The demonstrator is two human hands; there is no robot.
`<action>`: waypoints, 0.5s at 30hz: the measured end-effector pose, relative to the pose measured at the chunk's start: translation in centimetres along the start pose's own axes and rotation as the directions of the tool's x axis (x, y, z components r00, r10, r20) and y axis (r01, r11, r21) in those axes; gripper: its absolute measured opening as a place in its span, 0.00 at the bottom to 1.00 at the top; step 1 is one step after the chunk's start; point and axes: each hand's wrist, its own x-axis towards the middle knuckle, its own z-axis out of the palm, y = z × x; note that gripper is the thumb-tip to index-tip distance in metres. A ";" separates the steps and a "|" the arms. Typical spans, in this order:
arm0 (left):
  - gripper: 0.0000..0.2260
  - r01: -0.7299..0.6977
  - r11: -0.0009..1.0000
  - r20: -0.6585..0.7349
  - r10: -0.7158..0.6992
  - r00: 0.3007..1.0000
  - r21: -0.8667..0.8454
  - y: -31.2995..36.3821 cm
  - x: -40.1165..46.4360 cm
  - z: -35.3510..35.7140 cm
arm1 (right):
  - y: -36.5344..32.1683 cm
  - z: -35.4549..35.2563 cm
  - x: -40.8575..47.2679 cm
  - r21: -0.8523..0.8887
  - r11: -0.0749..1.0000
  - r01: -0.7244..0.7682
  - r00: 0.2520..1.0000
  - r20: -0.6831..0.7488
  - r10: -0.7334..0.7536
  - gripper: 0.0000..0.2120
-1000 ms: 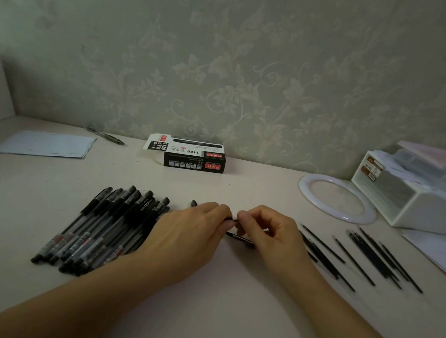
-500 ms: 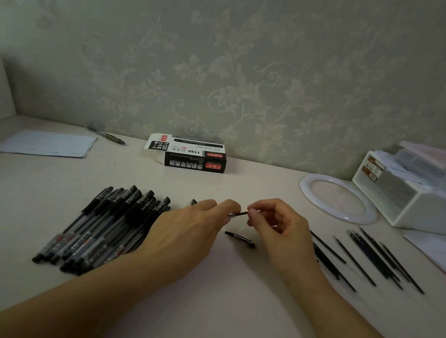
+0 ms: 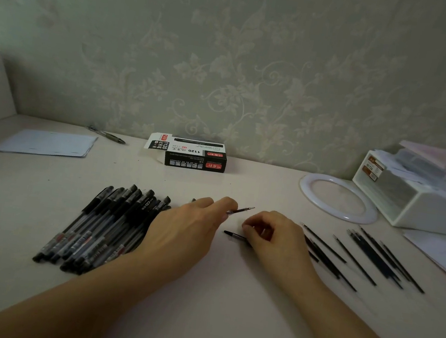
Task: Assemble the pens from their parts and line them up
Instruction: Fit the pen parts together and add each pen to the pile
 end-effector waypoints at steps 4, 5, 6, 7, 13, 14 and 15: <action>0.09 -0.003 1.000 -0.010 0.003 1.000 -0.013 0.0 0.0 0.0 | 0.0 0.1 0.0 0.020 1.000 0.005 1.000 -0.021 -0.004 0.03; 0.09 -0.003 1.000 -0.016 0.003 1.000 -0.023 0.0 0.0 0.0 | -0.1 0.0 0.0 0.062 0.998 0.007 0.999 -0.053 -0.004 0.04; 0.09 -0.003 0.999 -0.022 0.002 1.000 -0.036 0.0 0.0 -0.1 | -0.3 -0.1 0.0 0.121 0.993 0.009 0.996 -0.090 0.002 0.05; 0.09 -0.003 0.999 -0.028 0.002 1.000 -0.046 0.0 0.0 -0.1 | -0.5 -0.2 0.0 0.192 0.981 0.010 0.994 -0.112 0.012 0.06; 0.11 -0.038 0.994 -0.062 0.032 0.998 -0.107 0.3 0.0 -0.3 | -1.7 -1.0 -0.2 0.485 0.873 -0.046 0.999 0.016 0.044 0.04; 0.11 -0.052 0.991 -0.071 0.043 0.997 -0.122 0.4 -0.1 -0.4 | -1.8 -1.0 -0.2 0.528 0.847 -0.056 0.998 0.012 0.058 0.04; 0.10 -0.062 0.989 -0.078 0.052 0.996 -0.138 0.5 -0.1 -0.4 | -1.9 -1.0 -0.2 0.568 0.820 -0.066 0.997 0.012 0.072 0.04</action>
